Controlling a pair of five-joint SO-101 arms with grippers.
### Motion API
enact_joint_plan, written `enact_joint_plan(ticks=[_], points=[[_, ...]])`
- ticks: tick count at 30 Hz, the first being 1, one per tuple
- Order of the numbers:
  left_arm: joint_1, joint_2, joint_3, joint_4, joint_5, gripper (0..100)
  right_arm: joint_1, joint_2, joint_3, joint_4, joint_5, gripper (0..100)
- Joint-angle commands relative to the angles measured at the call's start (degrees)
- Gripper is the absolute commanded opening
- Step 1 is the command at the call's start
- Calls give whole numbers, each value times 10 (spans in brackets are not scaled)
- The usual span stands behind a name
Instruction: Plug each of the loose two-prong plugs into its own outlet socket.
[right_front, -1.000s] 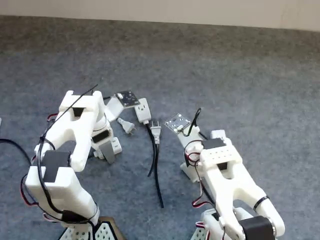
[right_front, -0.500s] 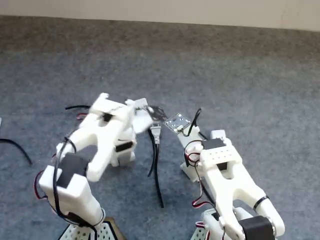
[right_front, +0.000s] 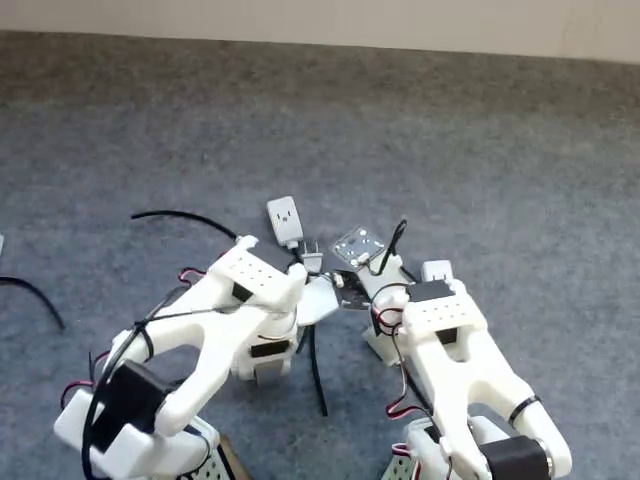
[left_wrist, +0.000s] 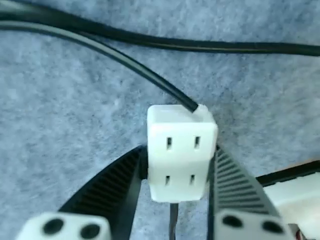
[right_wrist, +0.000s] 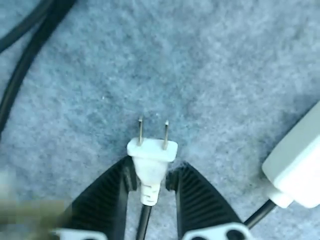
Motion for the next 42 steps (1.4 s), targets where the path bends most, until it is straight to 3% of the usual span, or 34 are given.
enact_joint_plan(ticks=[1,9,13,16,18,22,26,31,34,36,42], points=[[5,-34,6,-2,4,306,29,-9,-5,-5,-6,5],[-96,-37,0,4,0,299,44,-4,-5,-3,-6,5],[-155,-38,-47,66,-45,299,44,-4,-4,-3,-6,5],[-233,-38,-134,105,-39,296,43,-4,-5,-3,-6,5],[-295,-36,-204,116,13,296,42,-4,-6,-3,-6,5],[-415,-31,-301,117,185,296,7,-5,-7,6,-32,9],[-480,-31,-256,47,328,298,-33,-7,-77,84,-69,9],[-485,-31,-125,-81,345,299,-62,-4,-168,150,-72,9],[-490,-31,-84,-133,345,299,-79,-6,-154,125,-121,9],[-491,-31,-70,-150,345,299,-87,-5,-133,97,-157,9],[-520,-34,-67,-156,370,299,-97,-7,-58,49,-132,10]])
